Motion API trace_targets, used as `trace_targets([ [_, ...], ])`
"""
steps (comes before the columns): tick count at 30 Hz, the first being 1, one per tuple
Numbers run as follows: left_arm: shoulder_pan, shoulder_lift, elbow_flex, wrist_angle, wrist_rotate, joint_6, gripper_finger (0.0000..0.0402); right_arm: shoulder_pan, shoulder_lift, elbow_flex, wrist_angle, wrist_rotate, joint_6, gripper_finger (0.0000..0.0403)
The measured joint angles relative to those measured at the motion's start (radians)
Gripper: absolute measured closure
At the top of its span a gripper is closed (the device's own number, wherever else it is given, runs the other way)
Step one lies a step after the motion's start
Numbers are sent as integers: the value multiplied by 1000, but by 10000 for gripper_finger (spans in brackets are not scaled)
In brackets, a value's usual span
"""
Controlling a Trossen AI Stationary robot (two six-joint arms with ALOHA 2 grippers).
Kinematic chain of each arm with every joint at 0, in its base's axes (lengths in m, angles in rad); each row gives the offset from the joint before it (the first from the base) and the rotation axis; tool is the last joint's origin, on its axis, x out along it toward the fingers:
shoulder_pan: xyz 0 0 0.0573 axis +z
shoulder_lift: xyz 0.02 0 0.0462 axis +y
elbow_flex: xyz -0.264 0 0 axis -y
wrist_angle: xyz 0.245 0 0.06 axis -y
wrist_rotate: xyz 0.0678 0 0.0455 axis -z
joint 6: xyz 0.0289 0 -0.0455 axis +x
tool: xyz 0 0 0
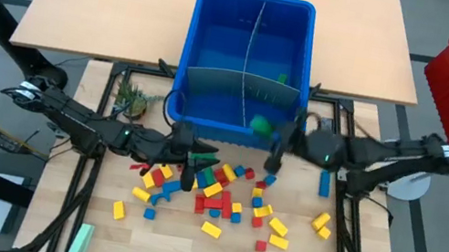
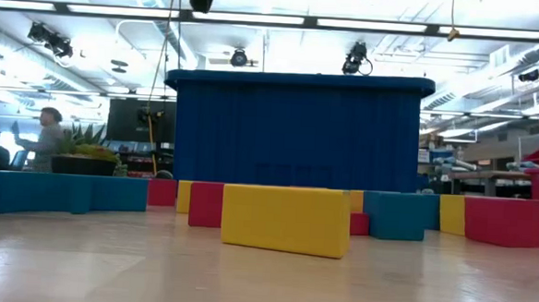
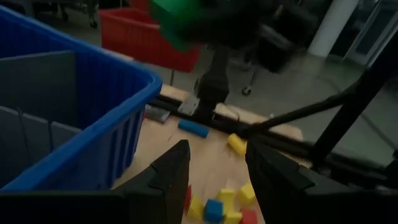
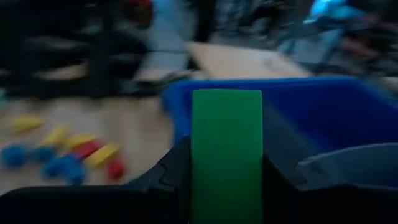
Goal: Sort blocks
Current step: Put the green block with the other green blocks into the blue bin
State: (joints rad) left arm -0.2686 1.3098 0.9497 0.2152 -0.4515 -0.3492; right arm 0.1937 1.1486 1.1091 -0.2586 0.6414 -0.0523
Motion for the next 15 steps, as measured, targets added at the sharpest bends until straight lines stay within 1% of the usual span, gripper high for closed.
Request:
trace_targets([
  [4,0,0,0,29,0,-3,235,-151,-31,0,59,14,-99,282],
  [9,0,0,0,28,0,-3,235,-344,-22,0,109,19,-223,282],
  [13,0,7,0,26,0,0,235,-487,-3,0,112,-18,-249,282],
  [15,0,11,0,25,-1,4,235,-555,10,0,115,-60,-249,281],
])
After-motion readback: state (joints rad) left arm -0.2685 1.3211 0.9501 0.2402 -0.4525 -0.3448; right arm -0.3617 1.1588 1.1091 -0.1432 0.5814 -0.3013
